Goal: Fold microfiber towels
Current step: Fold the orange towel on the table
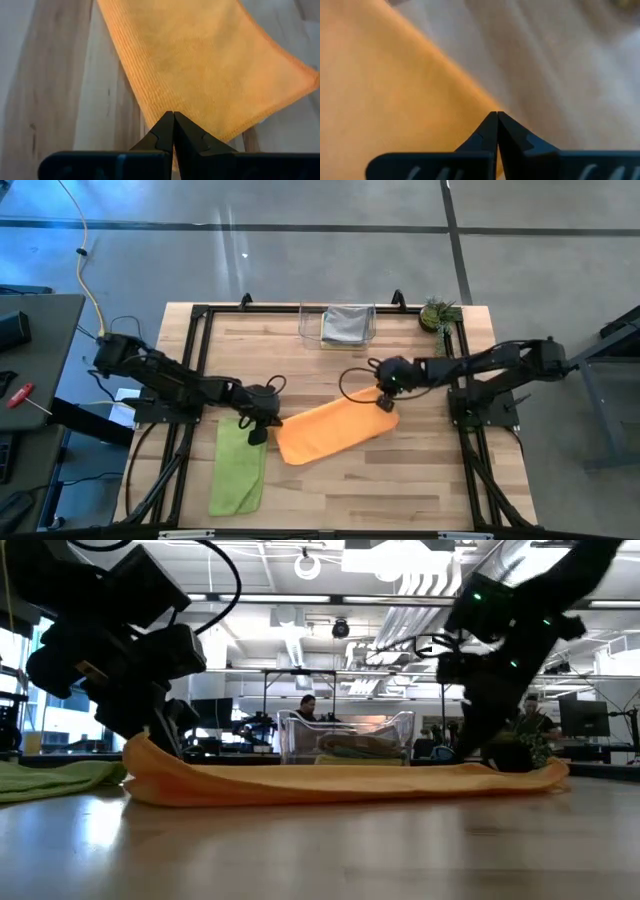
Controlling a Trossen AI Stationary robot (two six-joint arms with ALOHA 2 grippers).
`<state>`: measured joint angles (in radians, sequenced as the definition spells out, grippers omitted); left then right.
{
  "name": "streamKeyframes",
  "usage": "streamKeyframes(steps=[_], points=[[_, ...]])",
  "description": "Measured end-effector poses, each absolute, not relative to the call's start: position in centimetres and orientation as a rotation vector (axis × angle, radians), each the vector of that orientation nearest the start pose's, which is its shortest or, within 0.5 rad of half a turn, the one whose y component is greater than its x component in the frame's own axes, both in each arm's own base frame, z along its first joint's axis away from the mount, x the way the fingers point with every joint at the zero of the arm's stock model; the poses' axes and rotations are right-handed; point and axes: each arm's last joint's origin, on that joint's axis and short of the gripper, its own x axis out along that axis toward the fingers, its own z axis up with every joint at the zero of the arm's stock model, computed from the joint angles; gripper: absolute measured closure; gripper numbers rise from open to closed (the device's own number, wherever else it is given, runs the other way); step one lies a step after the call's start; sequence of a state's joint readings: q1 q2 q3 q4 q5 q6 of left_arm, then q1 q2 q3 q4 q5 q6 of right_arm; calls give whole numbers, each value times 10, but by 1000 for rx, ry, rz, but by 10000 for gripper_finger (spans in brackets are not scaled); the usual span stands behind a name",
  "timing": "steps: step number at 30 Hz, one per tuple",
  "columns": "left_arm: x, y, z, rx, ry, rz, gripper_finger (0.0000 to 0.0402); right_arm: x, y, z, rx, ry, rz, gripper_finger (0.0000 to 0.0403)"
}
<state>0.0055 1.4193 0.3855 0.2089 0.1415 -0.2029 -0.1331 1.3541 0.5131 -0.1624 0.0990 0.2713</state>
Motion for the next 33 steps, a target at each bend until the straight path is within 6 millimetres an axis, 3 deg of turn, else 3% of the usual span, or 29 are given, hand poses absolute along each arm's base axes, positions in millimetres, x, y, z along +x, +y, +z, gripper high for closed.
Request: streamKeyframes(steps=[5, 10, 15, 20, 27, 33], points=[[227, -6, 116, -250, 850, -68, 401, 237, -39, 169, 187, 1014, -315, 398], [229, -13, 113, -294, 895, -127, 402, 247, -15, 180, 234, 985, -154, 398], [230, -25, 103, -305, 932, -146, 402, 239, 13, 170, 352, 1039, -172, 398], [237, -40, 100, -316, 902, -182, 402, 226, 25, 157, 443, 1109, -284, 399], [258, -61, 107, -314, 866, -210, 402, 205, 16, 132, 483, 1168, -434, 399], [281, -78, 104, -285, 875, -252, 402, 199, 0, 125, 461, 1170, -476, 399]])
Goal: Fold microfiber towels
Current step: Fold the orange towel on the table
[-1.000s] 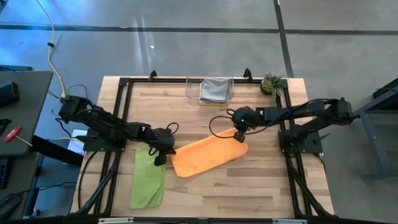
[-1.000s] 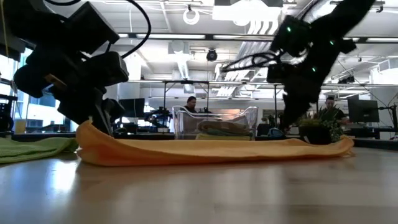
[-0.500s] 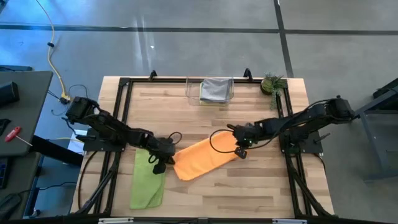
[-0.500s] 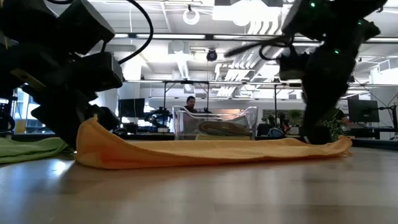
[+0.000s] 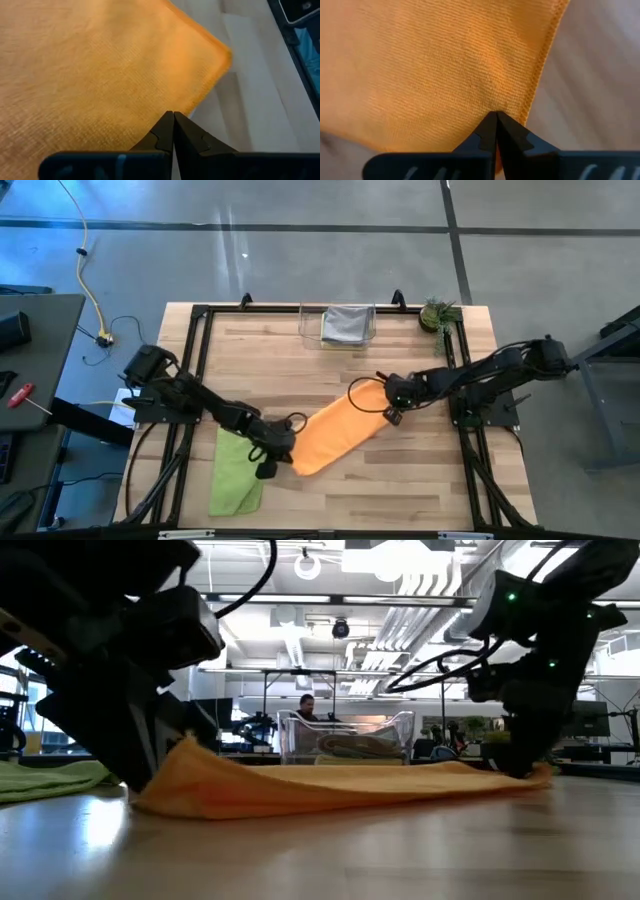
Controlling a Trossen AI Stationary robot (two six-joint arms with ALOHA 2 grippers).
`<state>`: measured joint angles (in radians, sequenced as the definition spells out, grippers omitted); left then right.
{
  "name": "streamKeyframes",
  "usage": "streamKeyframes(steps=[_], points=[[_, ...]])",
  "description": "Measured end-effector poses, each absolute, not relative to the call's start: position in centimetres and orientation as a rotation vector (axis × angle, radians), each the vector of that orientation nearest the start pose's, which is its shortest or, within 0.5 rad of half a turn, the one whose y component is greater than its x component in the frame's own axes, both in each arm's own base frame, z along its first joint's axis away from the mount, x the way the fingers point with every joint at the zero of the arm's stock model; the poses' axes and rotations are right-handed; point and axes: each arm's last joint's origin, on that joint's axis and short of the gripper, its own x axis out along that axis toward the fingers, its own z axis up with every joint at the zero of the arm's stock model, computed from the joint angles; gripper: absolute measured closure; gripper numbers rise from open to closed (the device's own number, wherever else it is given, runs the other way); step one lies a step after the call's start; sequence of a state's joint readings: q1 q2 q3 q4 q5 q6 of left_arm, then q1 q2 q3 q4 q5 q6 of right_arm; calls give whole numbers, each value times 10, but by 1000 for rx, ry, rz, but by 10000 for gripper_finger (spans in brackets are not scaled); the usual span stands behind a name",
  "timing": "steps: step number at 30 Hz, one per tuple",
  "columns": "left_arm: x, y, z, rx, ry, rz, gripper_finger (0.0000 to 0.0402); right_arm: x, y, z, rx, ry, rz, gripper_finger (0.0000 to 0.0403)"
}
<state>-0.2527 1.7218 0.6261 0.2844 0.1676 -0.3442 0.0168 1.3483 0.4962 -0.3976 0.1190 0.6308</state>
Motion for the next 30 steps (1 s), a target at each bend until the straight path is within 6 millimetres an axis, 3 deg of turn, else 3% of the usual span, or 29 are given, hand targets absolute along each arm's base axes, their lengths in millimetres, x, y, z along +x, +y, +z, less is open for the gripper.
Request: streamKeyframes(steps=[6, 12, 18, 23, 30], points=[[280, -69, 122, -265, 862, -240, 402, 202, -22, 126, 334, 1121, -491, 399], [260, -54, 146, -178, 918, -92, 401, 207, -51, 129, 220, 1039, -480, 399], [257, -44, 129, -170, 974, -4, 402, 220, -60, 148, 142, 982, -447, 399], [262, -49, 113, -171, 1003, -29, 402, 235, -40, 165, 170, 937, -324, 399], [273, -60, 106, -189, 911, -101, 402, 248, 19, 172, 202, 825, -111, 397]])
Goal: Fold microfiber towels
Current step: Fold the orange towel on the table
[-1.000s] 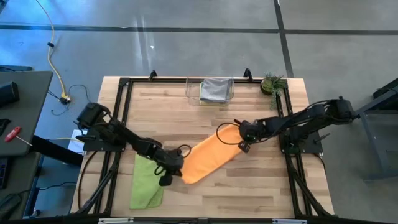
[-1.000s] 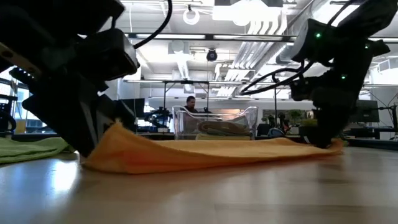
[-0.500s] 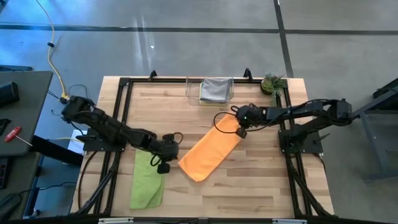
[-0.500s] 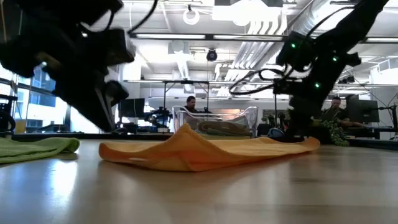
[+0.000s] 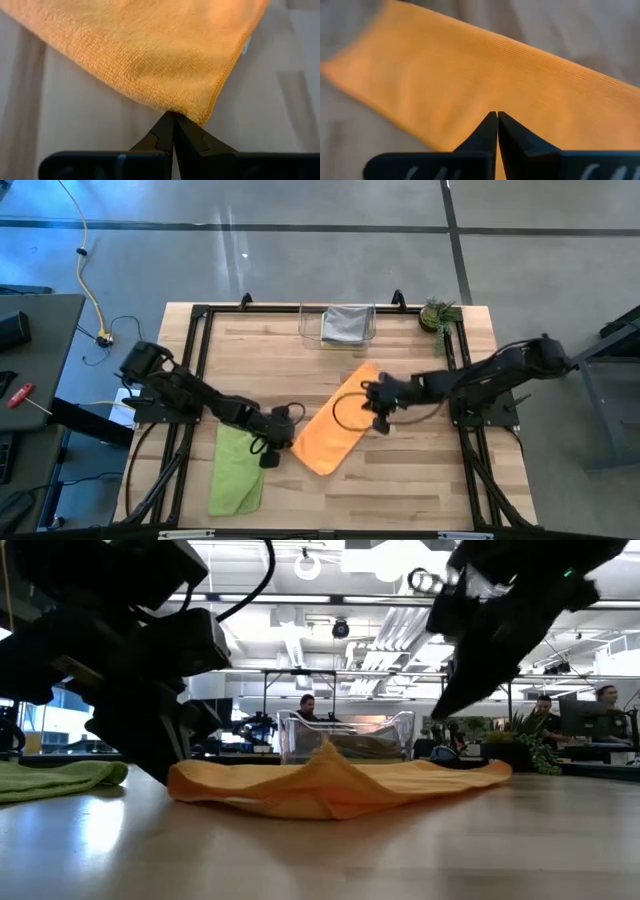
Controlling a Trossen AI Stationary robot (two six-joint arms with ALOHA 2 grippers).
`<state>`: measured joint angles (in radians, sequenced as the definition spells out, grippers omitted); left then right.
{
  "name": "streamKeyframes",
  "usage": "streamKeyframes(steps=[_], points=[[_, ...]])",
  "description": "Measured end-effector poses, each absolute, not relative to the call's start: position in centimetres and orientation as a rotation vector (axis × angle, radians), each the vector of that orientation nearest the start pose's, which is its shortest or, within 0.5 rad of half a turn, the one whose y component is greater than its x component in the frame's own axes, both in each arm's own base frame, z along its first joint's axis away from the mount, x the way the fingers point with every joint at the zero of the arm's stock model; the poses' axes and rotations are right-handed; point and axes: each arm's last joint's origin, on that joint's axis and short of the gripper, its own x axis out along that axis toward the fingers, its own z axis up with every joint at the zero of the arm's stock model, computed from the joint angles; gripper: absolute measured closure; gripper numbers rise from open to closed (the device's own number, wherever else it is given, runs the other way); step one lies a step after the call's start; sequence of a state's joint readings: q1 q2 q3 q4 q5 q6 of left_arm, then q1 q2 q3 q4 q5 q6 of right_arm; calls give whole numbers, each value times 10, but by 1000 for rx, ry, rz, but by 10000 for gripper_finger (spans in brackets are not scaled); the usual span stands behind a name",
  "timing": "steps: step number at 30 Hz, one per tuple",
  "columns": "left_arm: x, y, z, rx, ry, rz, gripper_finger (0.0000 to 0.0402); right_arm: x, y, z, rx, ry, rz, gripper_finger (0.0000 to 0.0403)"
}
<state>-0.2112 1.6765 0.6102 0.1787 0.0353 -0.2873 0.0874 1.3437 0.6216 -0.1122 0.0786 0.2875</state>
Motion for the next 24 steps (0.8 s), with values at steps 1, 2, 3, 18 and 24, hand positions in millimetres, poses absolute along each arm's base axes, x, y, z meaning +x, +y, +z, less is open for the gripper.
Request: streamKeyframes(steps=[1, 2, 3, 18, 24], points=[[274, -61, 105, -199, 902, -110, 402, 249, 29, 174, 205, 801, -88, 394], [275, -63, 104, -211, 893, -122, 402, 249, 38, 175, 204, 781, -66, 389], [277, -66, 104, -223, 881, -138, 402, 249, 47, 177, 206, 766, -42, 383], [322, -117, 93, -196, 779, -218, 402, 254, 169, 160, 127, 739, 146, 220], [334, -136, 100, -183, 743, -248, 401, 261, 213, 157, 36, 807, 166, 208]])
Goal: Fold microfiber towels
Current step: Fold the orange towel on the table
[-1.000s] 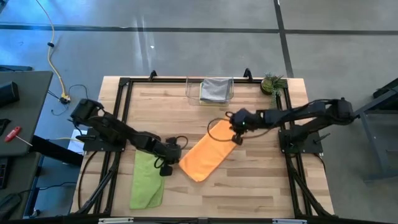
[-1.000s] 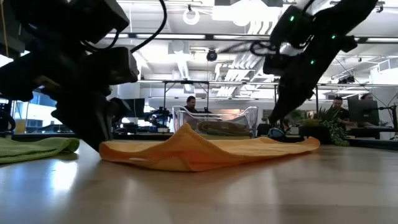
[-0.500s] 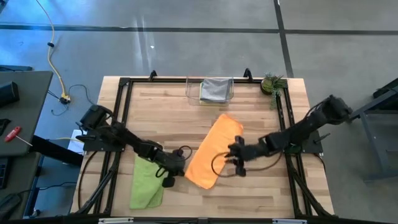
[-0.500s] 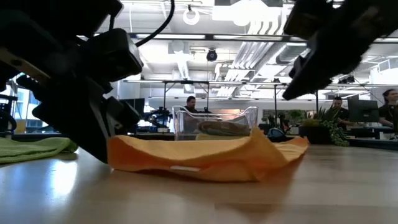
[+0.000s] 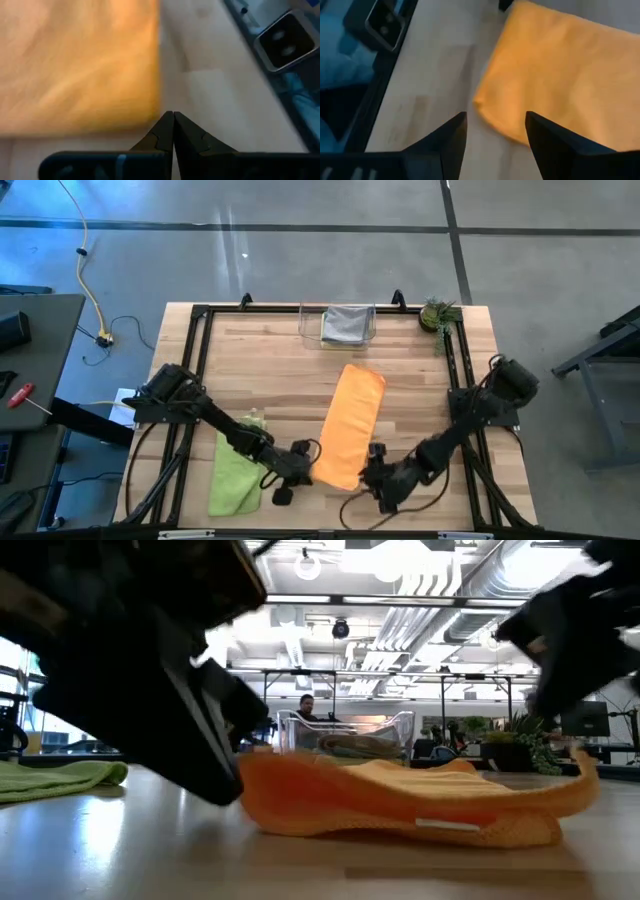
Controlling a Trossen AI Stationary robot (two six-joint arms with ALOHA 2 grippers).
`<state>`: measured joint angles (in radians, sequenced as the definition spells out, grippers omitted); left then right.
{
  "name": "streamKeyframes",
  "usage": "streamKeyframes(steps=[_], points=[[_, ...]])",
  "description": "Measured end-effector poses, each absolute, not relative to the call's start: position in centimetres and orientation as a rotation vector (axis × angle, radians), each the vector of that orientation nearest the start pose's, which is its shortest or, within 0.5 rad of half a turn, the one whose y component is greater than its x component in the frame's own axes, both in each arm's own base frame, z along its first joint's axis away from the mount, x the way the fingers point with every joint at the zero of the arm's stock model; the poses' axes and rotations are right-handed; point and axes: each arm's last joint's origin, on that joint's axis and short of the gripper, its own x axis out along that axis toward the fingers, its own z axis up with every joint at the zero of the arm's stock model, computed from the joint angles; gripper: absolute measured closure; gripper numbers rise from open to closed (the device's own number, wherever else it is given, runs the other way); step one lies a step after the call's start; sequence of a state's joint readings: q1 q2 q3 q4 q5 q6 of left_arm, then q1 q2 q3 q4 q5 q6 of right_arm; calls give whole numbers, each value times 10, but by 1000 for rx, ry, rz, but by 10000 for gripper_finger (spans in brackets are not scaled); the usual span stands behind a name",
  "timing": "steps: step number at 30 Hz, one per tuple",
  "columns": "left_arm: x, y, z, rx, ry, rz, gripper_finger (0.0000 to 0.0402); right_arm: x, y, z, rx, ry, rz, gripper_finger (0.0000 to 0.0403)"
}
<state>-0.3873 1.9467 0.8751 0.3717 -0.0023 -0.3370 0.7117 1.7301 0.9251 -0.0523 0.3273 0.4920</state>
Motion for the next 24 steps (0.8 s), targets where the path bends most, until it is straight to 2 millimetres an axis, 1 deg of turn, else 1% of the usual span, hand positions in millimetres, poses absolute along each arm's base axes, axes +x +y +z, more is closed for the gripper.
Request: streamKeyframes(steps=[5, 9, 12, 18, 22, 24], points=[[344, -143, 108, -179, 699, -235, 401, 264, 241, 152, -60, 838, 142, 207], [348, -148, 107, -169, 701, -245, 401, 268, 254, 143, -121, 839, 96, 207], [346, -150, 111, -140, 704, -248, 401, 276, 259, 136, -155, 828, 77, 207], [338, -158, 136, -115, 656, -227, 401, 284, 259, 127, -214, 798, 8, 208], [329, -163, 142, -105, 689, -235, 401, 288, 256, 114, -235, 845, 38, 208], [324, -165, 143, -97, 719, -224, 401, 292, 256, 112, -229, 835, 59, 209]])
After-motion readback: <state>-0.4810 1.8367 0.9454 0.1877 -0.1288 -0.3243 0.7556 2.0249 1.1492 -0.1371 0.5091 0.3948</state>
